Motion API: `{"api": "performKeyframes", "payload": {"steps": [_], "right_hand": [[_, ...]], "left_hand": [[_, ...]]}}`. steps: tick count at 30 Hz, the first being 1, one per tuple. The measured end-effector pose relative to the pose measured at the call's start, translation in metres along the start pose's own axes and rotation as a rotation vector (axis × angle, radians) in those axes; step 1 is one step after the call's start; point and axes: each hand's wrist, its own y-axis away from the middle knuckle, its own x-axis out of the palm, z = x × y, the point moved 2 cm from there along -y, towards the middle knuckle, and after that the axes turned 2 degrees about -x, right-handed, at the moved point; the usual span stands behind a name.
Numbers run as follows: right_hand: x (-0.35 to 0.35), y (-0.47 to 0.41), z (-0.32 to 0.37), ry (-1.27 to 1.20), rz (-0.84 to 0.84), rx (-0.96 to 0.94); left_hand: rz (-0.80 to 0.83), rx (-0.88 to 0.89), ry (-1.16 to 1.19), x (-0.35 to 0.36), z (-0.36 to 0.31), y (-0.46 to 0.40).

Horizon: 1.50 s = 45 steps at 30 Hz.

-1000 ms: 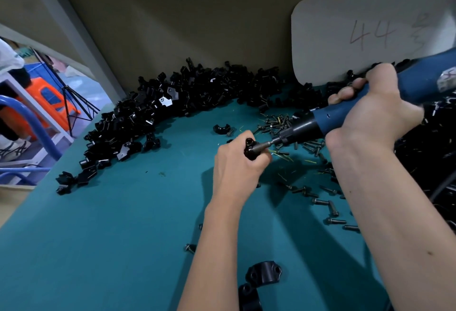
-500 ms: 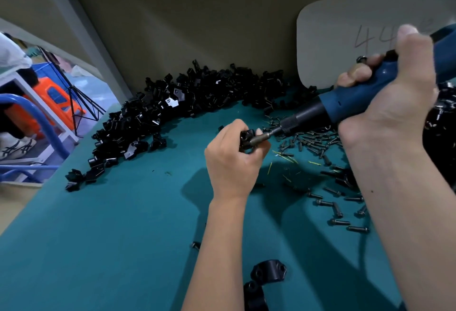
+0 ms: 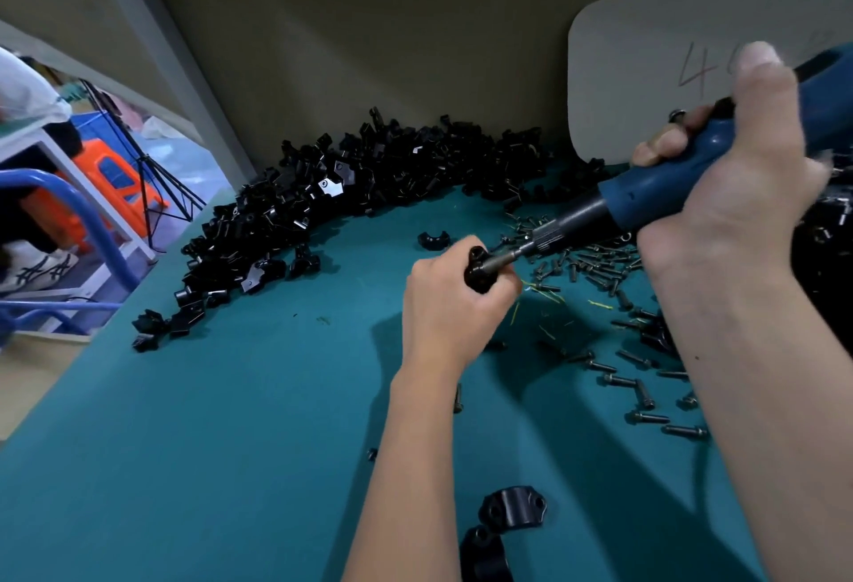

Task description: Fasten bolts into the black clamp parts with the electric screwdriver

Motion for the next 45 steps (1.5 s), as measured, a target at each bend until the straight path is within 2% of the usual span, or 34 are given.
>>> {"api": "performKeyframes", "payload": {"steps": [3,5,6,8,10,12,15,18,22,24,26,28,30,32,35,37,42,45], "right_hand": [[0.001,0.000,-0.002,0.011,0.028,0.028],[-0.002,-0.004,0.002,-0.071,0.081,0.140],[-0.003,-0.006,0.005,-0.107,0.095,0.180],[-0.004,-0.009,0.004,-0.005,0.082,0.213],[-0.010,-0.006,-0.010,0.219,0.059,0.245],[-0.019,0.000,-0.033,0.435,0.063,0.314],[-0.038,0.008,-0.067,0.643,0.097,0.456],[-0.054,0.010,-0.089,0.916,0.153,0.473],[-0.051,0.004,-0.083,1.478,0.415,0.298],[-0.048,0.001,-0.074,1.726,0.490,0.167],[-0.044,-0.001,-0.064,1.861,0.500,-0.039],[-0.040,-0.002,-0.050,1.707,0.526,-0.161],[-0.037,0.001,-0.036,1.341,0.637,-0.019],[-0.039,0.000,-0.023,1.232,0.716,0.058],[-0.057,-0.014,0.016,1.276,0.679,0.066],[-0.070,-0.027,0.047,1.301,0.611,0.071],[-0.093,-0.060,0.130,1.547,0.372,-0.100],[-0.097,-0.069,0.159,1.634,0.265,-0.101]], "left_hand": [[0.220,-0.202,0.181,-0.012,0.017,-0.004],[0.459,-0.429,0.479,-0.027,0.029,-0.005],[0.526,-0.526,0.600,-0.035,0.033,-0.004],[0.489,-0.612,0.711,-0.042,0.036,-0.005],[0.390,-0.681,0.870,-0.036,0.033,-0.008],[0.370,-0.772,1.016,-0.028,0.026,-0.007],[0.420,-0.817,1.062,-0.024,0.021,-0.006],[0.401,-0.840,1.062,-0.020,0.018,-0.006],[0.360,-0.750,0.874,-0.015,0.012,-0.007],[0.296,-0.667,0.742,-0.015,0.007,-0.008],[0.196,-0.537,0.657,-0.014,-0.002,-0.011],[0.115,-0.375,0.522,-0.008,-0.018,-0.015],[0.057,-0.295,0.417,0.007,-0.035,-0.013],[0.045,-0.363,0.457,0.026,-0.049,-0.007],[0.119,-0.358,0.444,0.057,-0.079,0.001],[0.162,-0.290,0.347,0.074,-0.101,0.001],[0.225,-0.015,-0.014,0.129,-0.165,0.003],[0.306,-0.008,-0.060,0.148,-0.195,0.004]]}}
